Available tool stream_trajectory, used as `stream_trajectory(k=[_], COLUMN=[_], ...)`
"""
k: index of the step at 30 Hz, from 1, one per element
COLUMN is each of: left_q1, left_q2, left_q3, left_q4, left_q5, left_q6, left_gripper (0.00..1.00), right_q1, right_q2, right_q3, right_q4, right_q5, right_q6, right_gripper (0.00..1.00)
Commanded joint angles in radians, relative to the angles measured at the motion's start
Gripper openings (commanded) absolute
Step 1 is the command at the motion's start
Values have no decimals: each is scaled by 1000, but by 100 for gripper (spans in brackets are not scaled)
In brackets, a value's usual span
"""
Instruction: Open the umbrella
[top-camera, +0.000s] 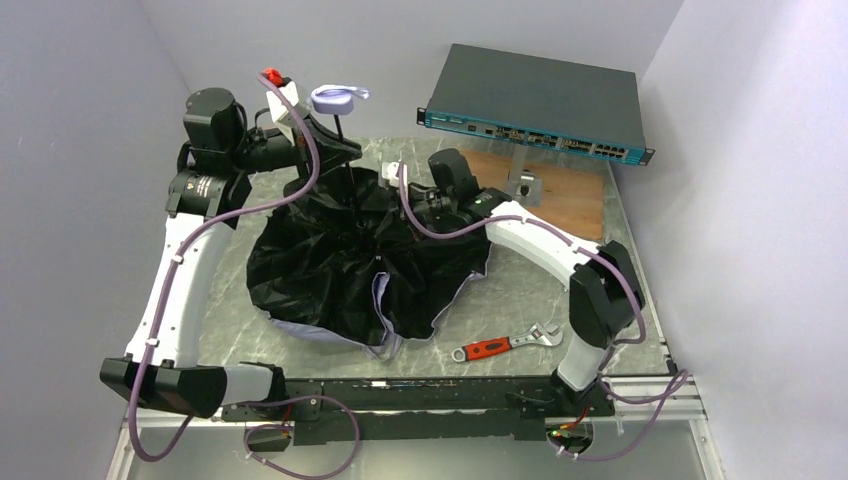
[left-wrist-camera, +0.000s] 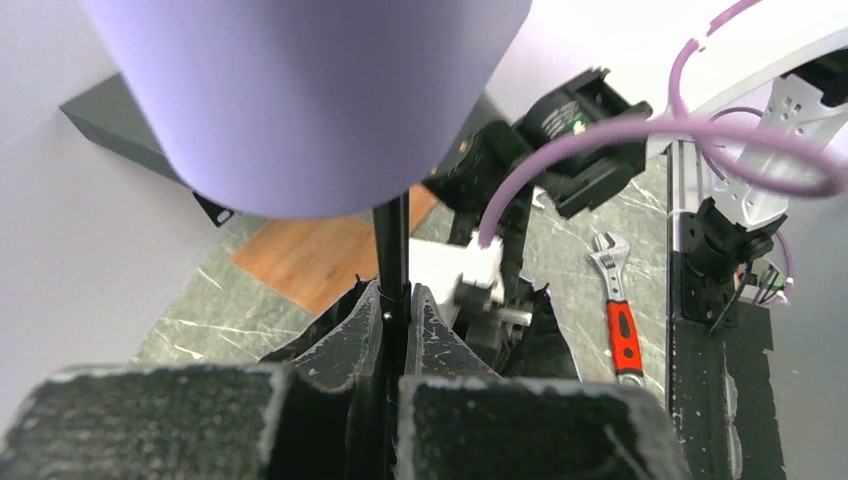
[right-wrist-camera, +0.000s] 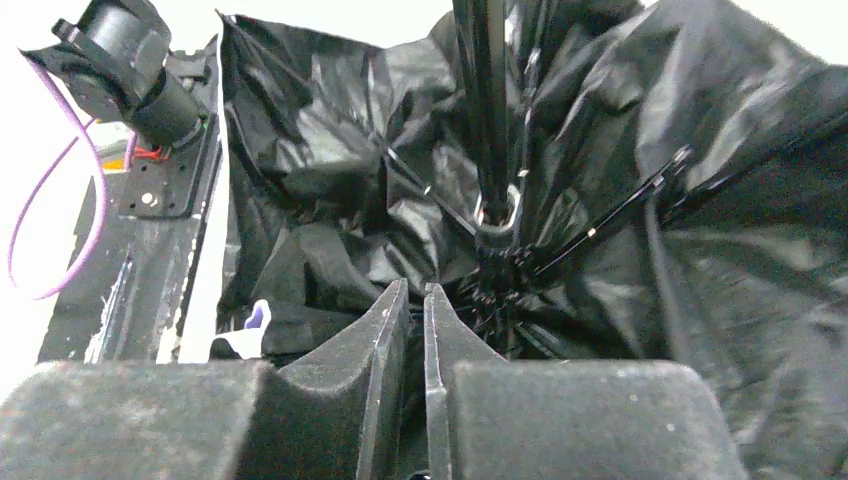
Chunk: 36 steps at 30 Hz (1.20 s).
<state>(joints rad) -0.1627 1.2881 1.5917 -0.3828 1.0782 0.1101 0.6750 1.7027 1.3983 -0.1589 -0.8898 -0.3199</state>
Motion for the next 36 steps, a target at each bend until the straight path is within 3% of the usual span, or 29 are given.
stream_trajectory(k=[1,4,8,13,16,19,23,25,31,36], left_q1=[0,10,37,74,84,87,94,93,78,46], left_q2=[-5,3,20,55,76,86,81,70,30,14], left_q3=[82,100,110,164,198,231,233,215,146,107], left_q4=[91,114,181,217,243,243,234,214,185,195], left_q5=[-6,-23,-47,-63,-55,-48,-27,-5,20,13], left_q6=[-21,-44,-102,-167,-201,-207,-210,-179,-141,-153], left_gripper=[0,0,0,0,0,0,0,0,0,0], right_q1=[4,6,8,8,7,7,-6,-25,-90,-99], right_q2=[46,88,108,140,205,245,212,182,82,1], right_q3=[-2,8,-7,33,112,141,63,63,179,152], right_q4=[17,-31,-85,-167,-326,-434,-481,-516,-462,-21], right_q5=[-11,-27,-63,-65,-38,8,52,33,-129,-190], right_q6=[2,-44,-108,-168,-311,-430,-565,-572,-363,127], right_gripper=[12,12,19,42,54,56,47,47,60,62])
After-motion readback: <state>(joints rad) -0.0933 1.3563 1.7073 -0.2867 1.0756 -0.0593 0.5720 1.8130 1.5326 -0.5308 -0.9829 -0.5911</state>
